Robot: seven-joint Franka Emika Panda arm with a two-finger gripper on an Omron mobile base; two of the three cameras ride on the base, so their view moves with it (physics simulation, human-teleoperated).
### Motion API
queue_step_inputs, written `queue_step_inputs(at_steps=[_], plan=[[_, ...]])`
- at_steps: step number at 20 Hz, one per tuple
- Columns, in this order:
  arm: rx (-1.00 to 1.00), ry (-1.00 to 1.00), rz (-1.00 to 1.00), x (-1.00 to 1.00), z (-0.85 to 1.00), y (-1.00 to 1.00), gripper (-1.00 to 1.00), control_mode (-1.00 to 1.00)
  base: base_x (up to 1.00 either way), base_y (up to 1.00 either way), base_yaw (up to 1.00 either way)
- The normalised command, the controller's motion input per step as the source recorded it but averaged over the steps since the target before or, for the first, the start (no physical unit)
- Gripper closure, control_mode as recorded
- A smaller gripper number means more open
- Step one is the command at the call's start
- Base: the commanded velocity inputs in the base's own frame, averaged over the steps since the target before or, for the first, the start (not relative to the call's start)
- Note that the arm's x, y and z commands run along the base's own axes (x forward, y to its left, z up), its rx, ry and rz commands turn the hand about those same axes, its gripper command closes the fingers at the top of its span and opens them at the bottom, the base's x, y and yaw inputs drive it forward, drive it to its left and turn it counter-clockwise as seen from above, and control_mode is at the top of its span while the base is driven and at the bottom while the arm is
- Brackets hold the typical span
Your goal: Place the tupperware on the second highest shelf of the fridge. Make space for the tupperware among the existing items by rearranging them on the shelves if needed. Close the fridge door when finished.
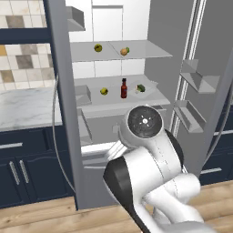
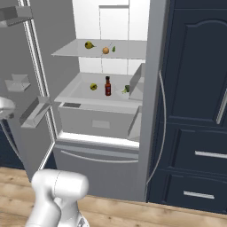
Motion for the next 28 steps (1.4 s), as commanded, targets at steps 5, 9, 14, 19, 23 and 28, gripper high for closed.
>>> queue_step_inputs(at_steps=[5, 9, 14, 19, 23, 28], plan=[[-0.26, 0.06, 0.0, 0.32, 0.0, 0.76, -1.0, -1.0, 0.0, 0.0, 0.0], [-0.25, 0.06, 0.0, 0.44, 0.0, 0.78, -1.0, -1.0, 0.0, 0.0, 0.0], [-0.22, 0.05, 0.0, 0.47, 0.0, 0.74, -1.0, -1.0, 0.0, 0.0, 0.0], [-0.18, 0.05, 0.0, 0.46, -0.03, 0.61, -1.0, -1.0, 0.0, 0.0, 0.0], [-0.21, 0.04, 0.0, 0.34, -0.2, 0.59, -1.0, -1.0, 0.0, 0.0, 0.0], [-0.2, 0.02, 0.0, 0.25, -0.27, 0.54, -1.0, -1.0, 0.0, 0.0, 0.0]])
